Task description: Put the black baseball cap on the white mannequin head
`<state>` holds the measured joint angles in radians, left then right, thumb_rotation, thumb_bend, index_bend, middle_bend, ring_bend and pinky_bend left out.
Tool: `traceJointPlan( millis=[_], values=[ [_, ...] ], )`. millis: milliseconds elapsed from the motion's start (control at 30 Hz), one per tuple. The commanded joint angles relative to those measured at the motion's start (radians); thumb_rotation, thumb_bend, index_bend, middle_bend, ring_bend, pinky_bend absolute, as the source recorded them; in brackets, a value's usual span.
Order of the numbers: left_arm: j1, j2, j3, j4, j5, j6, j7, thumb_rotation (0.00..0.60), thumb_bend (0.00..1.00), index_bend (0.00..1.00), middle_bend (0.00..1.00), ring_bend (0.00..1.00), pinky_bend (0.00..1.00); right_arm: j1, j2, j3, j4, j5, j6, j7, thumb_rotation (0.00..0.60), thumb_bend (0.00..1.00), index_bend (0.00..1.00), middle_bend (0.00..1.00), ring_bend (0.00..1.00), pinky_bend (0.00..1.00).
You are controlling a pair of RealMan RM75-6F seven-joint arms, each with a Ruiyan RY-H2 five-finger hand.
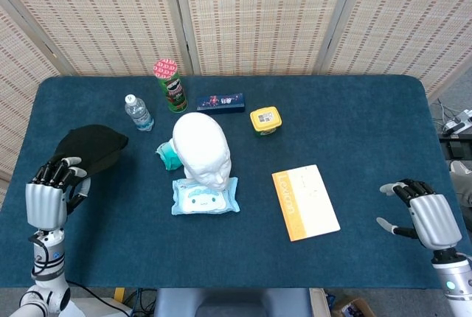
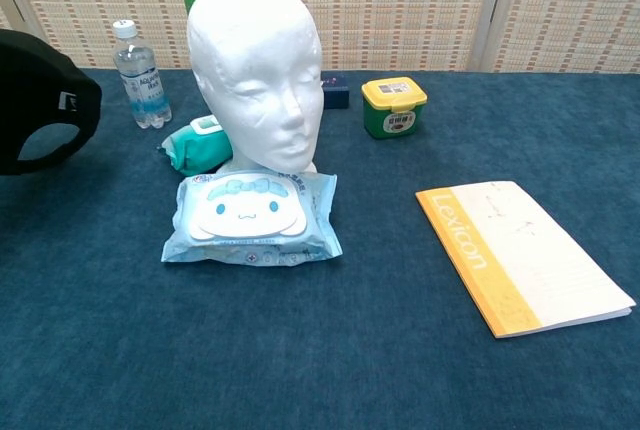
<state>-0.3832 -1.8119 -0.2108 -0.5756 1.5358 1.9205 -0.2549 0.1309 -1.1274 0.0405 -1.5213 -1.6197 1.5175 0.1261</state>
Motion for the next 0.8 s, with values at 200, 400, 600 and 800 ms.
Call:
traceJointPlan(
  millis=[200,400,600,800],
  values=[
    [-0.042,0.091,-0.001,-0.134,0.060,0.068,0.112,0.600,0.45,0.73,0.44,0.29,0.50,0.000,-0.001,0.000,0.000,-0.001,0.001,-0.002,0.600,0.05,0.38,0.45,0.31,0.32],
    [-0.088,0.165,0.001,-0.262,0.131,0.103,0.220,0.600,0.45,0.75,0.47,0.30,0.51,0.000,0.000,0.001,-0.001,0.001,0.000,0.001,0.600,0.05,0.38,0.45,0.31,0.32],
    [-0.136,0.234,-0.007,-0.436,0.200,0.099,0.348,0.600,0.45,0.77,0.47,0.30,0.51,0.000,0.002,0.001,0.000,0.001,0.001,0.007,0.600,0.05,0.38,0.45,0.31,0.32],
    [-0.194,0.273,-0.035,-0.589,0.251,0.053,0.459,0.600,0.44,0.80,0.49,0.31,0.52,0.001,0.003,0.001,0.000,0.000,0.001,0.011,0.600,0.05,0.38,0.45,0.31,0.32]
  ],
)
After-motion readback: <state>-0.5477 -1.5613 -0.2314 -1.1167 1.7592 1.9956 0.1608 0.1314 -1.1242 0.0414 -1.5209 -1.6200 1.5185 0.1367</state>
